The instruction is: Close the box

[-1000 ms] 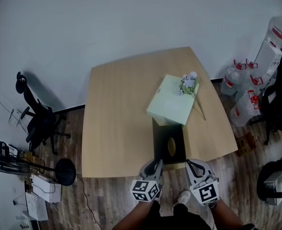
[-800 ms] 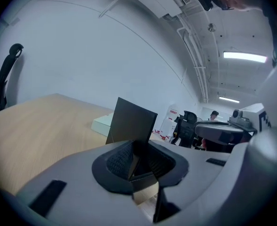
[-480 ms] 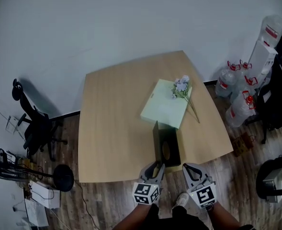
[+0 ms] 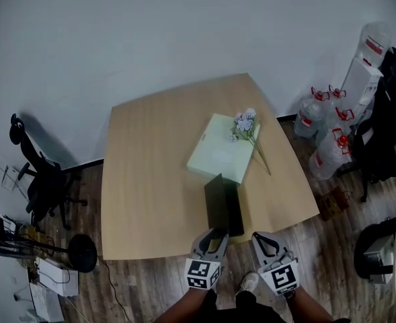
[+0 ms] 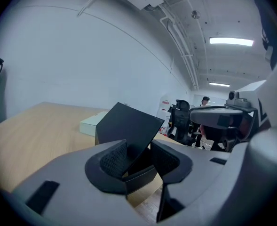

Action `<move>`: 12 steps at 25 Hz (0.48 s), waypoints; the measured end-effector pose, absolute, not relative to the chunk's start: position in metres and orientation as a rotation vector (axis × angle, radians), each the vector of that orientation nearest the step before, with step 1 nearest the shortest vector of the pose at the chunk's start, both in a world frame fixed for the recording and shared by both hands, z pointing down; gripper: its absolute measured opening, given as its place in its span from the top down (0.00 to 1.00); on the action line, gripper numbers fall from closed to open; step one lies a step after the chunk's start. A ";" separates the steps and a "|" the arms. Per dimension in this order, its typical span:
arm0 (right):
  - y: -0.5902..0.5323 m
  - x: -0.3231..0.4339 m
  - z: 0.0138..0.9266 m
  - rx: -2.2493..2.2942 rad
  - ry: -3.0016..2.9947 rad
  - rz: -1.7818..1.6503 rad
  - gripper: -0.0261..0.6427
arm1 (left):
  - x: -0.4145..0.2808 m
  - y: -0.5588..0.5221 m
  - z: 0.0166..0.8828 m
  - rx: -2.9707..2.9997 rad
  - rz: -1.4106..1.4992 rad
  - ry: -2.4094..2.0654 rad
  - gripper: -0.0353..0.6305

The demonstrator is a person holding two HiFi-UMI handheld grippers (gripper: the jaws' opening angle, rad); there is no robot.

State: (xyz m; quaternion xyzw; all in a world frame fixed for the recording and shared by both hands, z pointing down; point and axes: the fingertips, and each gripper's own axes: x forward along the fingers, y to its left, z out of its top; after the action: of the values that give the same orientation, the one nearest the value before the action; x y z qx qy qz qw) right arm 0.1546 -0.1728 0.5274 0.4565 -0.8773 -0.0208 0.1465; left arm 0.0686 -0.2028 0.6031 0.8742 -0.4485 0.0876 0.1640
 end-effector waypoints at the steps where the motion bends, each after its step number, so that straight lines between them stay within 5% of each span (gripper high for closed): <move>1: -0.173 0.155 0.528 1.317 -2.527 -0.058 0.94 | 0.068 -0.203 0.604 2.490 0.251 -1.279 0.70; 12: -0.174 0.166 0.532 1.354 -2.526 -0.039 0.94 | 0.083 -0.200 0.609 2.516 0.290 -1.220 0.65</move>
State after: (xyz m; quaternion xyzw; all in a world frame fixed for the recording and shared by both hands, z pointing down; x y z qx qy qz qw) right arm 0.1664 -0.1737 0.5317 0.4679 -0.8729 -0.0135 0.1374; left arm 0.0827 -0.2002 0.6092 0.8828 -0.4282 0.1017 0.1643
